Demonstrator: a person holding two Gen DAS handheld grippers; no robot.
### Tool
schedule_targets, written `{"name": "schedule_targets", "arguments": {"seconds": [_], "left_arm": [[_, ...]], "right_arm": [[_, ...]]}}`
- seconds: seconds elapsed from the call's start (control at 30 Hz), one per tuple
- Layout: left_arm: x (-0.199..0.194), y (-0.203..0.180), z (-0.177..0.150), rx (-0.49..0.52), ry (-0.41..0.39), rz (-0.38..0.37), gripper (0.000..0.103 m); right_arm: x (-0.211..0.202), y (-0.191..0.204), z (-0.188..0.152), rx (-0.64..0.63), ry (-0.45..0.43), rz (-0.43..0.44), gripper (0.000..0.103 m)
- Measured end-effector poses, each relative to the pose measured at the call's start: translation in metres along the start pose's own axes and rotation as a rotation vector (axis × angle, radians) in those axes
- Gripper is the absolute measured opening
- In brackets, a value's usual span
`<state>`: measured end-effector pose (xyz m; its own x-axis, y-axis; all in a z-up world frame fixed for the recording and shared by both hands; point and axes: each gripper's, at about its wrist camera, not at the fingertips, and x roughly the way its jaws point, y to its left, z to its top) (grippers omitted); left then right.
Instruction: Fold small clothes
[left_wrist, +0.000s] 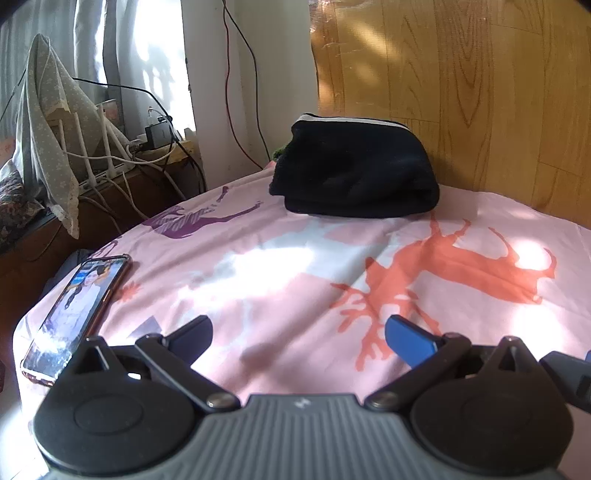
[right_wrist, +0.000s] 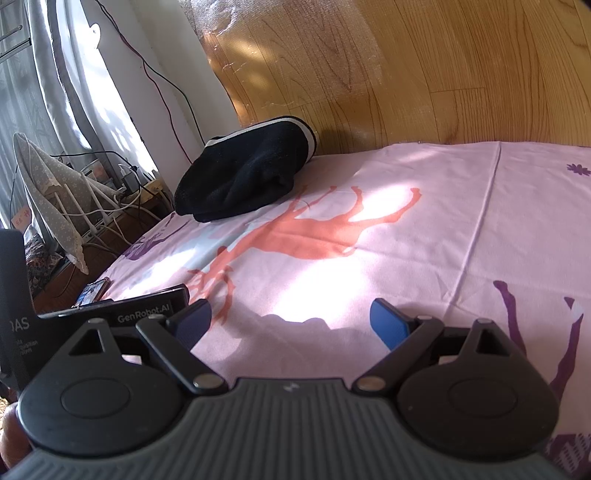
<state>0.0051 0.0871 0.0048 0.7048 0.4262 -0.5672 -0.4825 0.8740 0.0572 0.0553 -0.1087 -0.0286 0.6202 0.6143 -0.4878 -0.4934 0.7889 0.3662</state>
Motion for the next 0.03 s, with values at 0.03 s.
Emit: {"name": "schedule_targets", "arguments": {"seconds": [0.03], "left_arm": [[0.0003,-0.0004,0.0,0.001,0.004,0.001,0.103]], "right_arm": [[0.0,-0.0002,0.0002,0.0,0.0,0.0,0.095]]}}
